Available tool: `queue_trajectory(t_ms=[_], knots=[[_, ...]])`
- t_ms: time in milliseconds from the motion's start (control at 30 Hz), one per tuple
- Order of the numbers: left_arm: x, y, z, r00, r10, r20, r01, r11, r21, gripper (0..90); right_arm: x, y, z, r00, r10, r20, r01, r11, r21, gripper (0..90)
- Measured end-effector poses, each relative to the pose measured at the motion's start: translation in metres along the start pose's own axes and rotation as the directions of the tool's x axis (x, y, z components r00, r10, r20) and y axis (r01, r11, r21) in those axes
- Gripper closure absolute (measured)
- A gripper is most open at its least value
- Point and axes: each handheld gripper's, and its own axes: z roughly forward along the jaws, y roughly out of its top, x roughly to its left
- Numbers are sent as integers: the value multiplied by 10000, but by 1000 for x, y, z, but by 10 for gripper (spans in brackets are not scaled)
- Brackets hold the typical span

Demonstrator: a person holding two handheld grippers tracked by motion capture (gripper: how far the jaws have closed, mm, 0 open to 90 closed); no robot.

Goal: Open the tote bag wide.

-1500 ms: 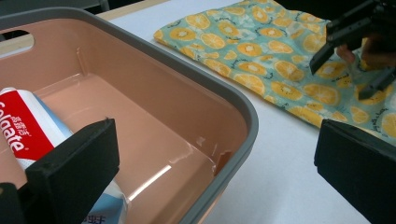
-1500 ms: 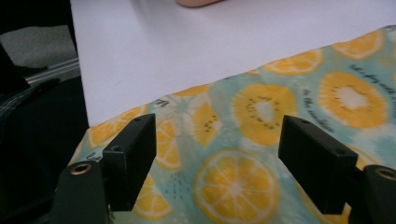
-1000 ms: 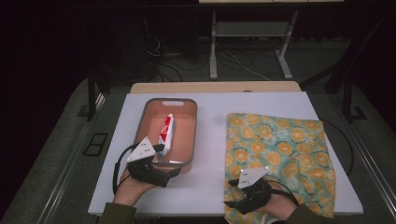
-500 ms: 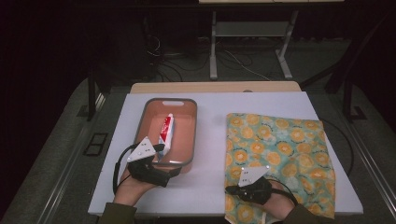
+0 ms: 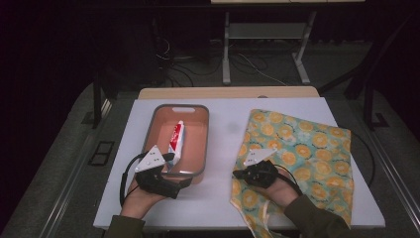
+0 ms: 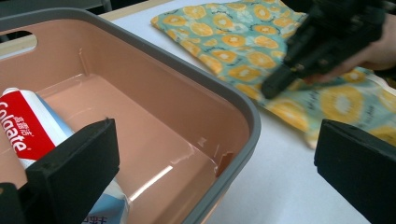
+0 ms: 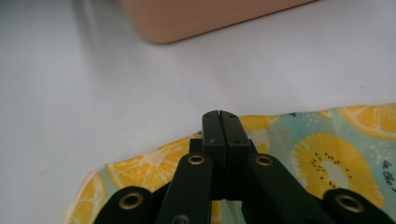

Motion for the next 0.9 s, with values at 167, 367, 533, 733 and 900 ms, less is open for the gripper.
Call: queue_trajectory(t_ms=[167, 367, 533, 733, 900], knots=[[0, 0, 0, 10000, 11, 1, -11, 10000, 3, 0, -13, 15, 8, 9992, 286, 282, -284, 9996, -77, 900], [0, 0, 0, 10000, 27, -3, -27, 10000, 5, 0, -36, 37, 27, 9950, 793, 609, -783, 9968, -179, 900], [0, 0, 0, 10000, 63, 5, -63, 10000, 4, 0, -44, 36, 34, 9924, 1190, 311, -1185, 9928, -177, 790], [0, 0, 0, 10000, 54, -10, -54, 10000, 8, 0, -45, 39, -11, 9884, 1515, -140, -1522, 9844, -879, 463], [0, 0, 1, 10000, 53, -46, -53, 10000, 28, 0, -39, 27, -48, 9928, 1183, -189, -1196, 9880, -978, 393]])
